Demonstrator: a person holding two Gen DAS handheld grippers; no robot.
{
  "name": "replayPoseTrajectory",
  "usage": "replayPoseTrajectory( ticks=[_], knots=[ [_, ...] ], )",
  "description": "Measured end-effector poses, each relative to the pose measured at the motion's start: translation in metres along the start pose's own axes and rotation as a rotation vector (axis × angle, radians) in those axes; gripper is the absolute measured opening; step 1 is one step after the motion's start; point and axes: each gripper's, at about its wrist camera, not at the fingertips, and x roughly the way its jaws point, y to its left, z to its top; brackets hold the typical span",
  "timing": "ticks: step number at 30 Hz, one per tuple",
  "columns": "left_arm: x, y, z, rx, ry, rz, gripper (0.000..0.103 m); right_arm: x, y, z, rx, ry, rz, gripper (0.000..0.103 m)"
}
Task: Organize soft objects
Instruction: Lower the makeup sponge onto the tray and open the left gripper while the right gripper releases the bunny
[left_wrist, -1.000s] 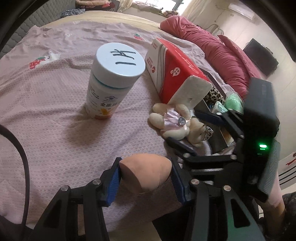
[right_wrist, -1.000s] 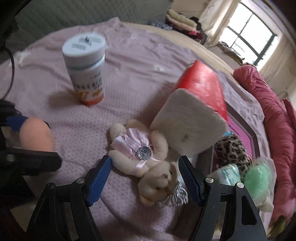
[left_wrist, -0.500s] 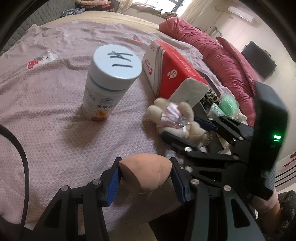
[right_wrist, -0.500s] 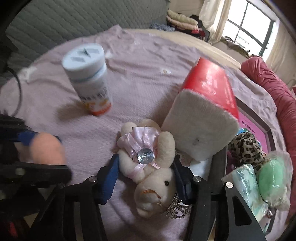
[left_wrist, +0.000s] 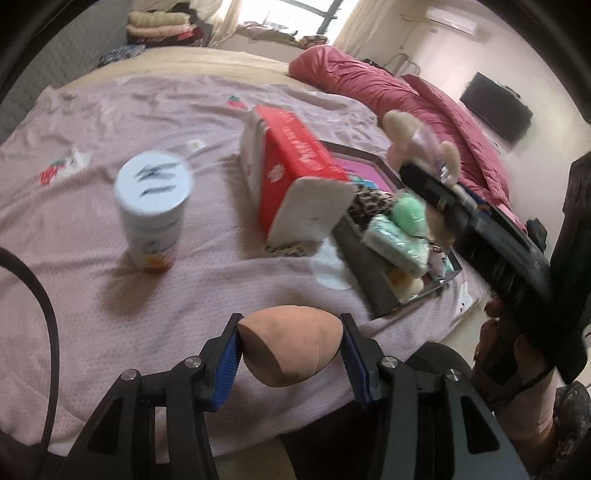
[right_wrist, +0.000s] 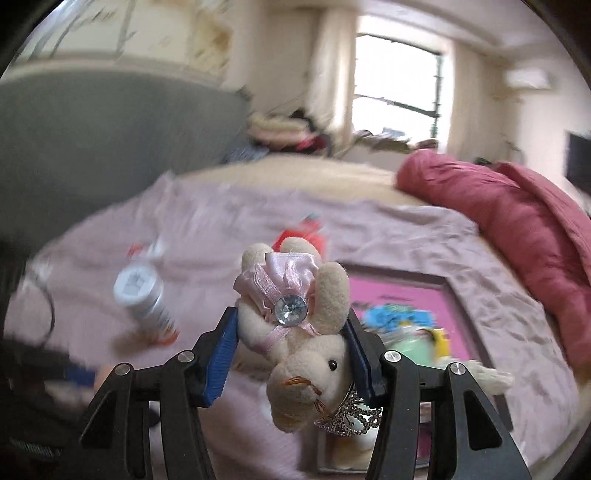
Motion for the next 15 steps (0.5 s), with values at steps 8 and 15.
replayPoseTrajectory(
  ticks=[8,15],
  knots=[
    [0.006,-0.054,0.019,0.103,-0.025,0.001,0.051,-0.022,-0.081,0.001,0.240,-0.060,-0.159,0.056],
    [0.033,-0.104,0.045,0.195,-0.028,0.017,0.051,-0.025,-0.128,-0.015,0.362,-0.042,-0.222,0.056]
  ],
)
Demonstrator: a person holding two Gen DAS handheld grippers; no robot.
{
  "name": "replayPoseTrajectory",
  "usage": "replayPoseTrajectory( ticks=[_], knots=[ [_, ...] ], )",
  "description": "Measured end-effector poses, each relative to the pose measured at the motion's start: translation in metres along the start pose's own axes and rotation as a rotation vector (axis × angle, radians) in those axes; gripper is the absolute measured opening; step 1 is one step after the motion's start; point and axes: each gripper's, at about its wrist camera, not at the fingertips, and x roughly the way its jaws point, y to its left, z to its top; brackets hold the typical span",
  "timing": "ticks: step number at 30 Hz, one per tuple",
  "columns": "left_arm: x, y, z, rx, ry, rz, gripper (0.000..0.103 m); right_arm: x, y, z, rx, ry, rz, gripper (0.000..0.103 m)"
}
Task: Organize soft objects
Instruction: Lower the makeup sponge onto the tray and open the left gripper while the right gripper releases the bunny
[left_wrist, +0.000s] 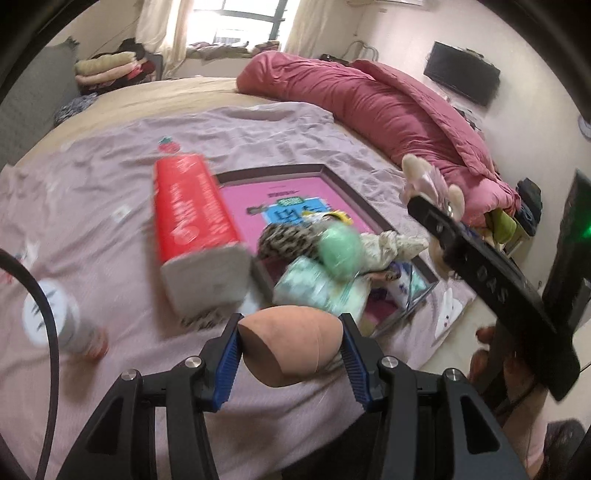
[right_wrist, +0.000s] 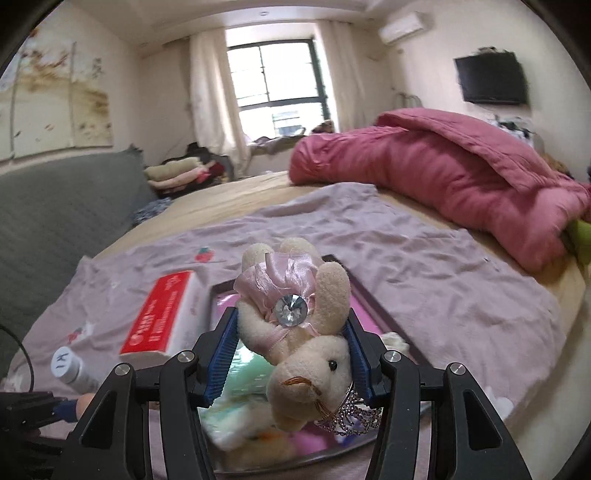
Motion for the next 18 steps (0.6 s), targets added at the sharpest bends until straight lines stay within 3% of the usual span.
replayPoseTrajectory(
  ticks=[6,18],
  knots=[
    [0.032,-0.022,0.027,0.043,0.017,0.003,0.051,0.002,-0.019,-0.007,0.045,0.014,-0.010,0.056],
    [0.070,-0.040,0.037,0.078,0.056,0.010,0.051,0.019,-0.044,-0.015,0.090,0.063,-0.042,0.056]
  ],
)
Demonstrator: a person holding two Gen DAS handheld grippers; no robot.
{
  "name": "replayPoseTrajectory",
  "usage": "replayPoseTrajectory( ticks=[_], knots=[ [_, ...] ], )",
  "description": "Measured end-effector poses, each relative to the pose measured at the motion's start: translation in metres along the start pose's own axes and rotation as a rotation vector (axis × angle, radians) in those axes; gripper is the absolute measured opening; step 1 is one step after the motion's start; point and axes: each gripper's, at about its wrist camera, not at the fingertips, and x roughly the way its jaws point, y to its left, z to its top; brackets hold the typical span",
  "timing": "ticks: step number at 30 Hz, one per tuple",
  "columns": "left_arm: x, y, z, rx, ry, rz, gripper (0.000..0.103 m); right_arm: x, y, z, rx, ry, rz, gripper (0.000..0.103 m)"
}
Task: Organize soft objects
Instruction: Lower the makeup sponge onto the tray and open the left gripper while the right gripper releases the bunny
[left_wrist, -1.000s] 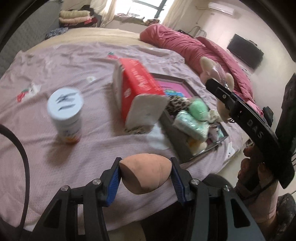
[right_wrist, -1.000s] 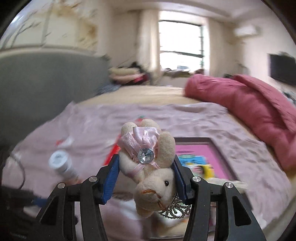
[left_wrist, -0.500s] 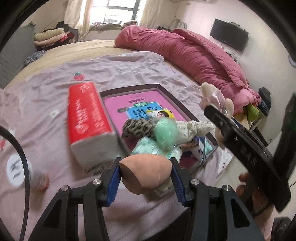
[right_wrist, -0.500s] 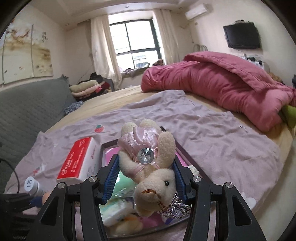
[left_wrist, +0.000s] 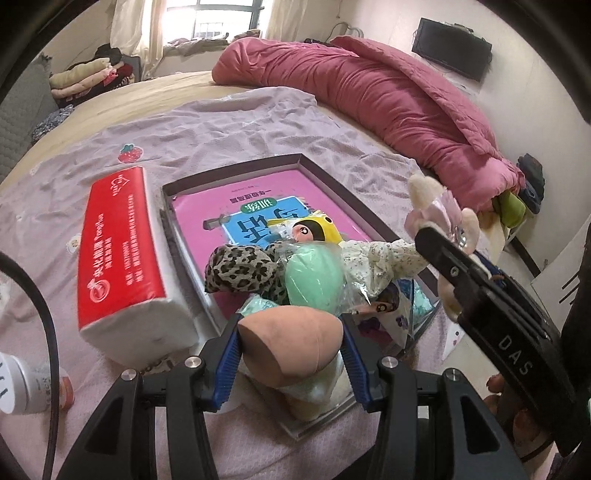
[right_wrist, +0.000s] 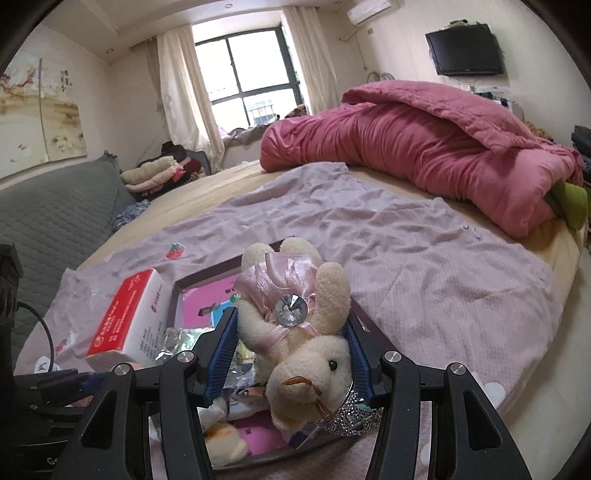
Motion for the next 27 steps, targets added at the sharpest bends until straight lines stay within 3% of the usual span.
replayPoseTrajectory(
  ticks=[19,24,27],
  knots=[
    [0.026,0.000,0.006,0.021,0.012,0.019,0.052,0.031,0.009,-0.003,-0.020,0.091,0.006,0.058],
    [0.027,-0.001,0.004,0.032,0.009,0.021,0.053,0.052,0.003,-0.006,0.019,0.168,0.025,0.067],
    [0.027,0.000,0.005,0.018,0.004,0.015,0.053,0.051,-0.004,-0.006,0.055,0.158,0.037,0.069]
  ],
)
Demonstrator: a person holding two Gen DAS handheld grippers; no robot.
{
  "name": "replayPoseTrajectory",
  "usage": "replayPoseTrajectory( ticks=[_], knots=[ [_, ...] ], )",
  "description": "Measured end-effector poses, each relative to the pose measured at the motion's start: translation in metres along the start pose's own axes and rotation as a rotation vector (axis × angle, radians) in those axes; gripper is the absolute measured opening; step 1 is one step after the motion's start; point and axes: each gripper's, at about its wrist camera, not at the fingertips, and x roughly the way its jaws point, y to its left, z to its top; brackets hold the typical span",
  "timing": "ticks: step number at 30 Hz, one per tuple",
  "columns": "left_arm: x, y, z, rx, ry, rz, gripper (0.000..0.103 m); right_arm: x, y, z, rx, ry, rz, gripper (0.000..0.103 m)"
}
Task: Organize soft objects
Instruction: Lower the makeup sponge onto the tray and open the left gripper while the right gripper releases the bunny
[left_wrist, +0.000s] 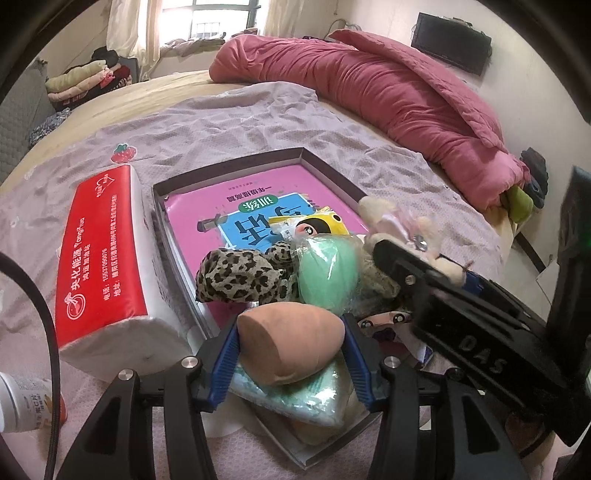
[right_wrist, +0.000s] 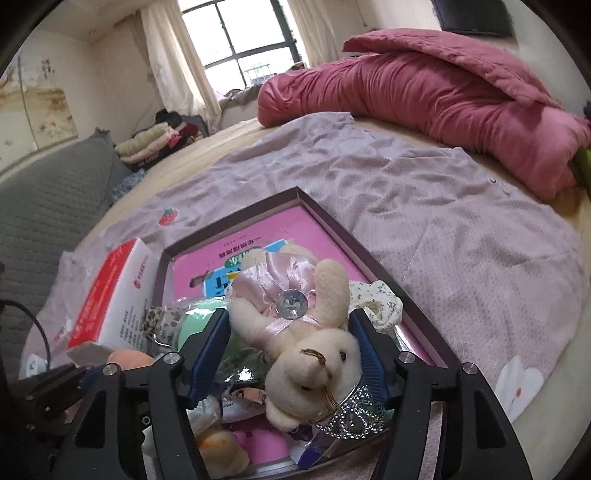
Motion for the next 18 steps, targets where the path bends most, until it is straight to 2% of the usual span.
replayPoseTrajectory(
  ticks=[3,6,11,18],
  knots=[
    [0.000,0.000,0.000,-0.003,-0.001,-0.002,0.056,-0.009,-0.005,0.000,0.022,-0.042,0.009,0.073],
    [-0.003,-0.001,0.000,0.004,-0.015,0.010,0.067,-0.021,-0.008,0.001,0.036,-0.093,0.023,0.074],
    [-0.009,0.007,0.000,-0.027,-0.032,-0.008,0.068,-0.039,-0.006,0.003,0.037,-0.164,0.034,0.075],
    [-0.030,0.020,0.000,-0.068,-0.077,-0.024,0.068,-0.056,-0.001,0.002,0.031,-0.193,0.035,0.075]
  ],
)
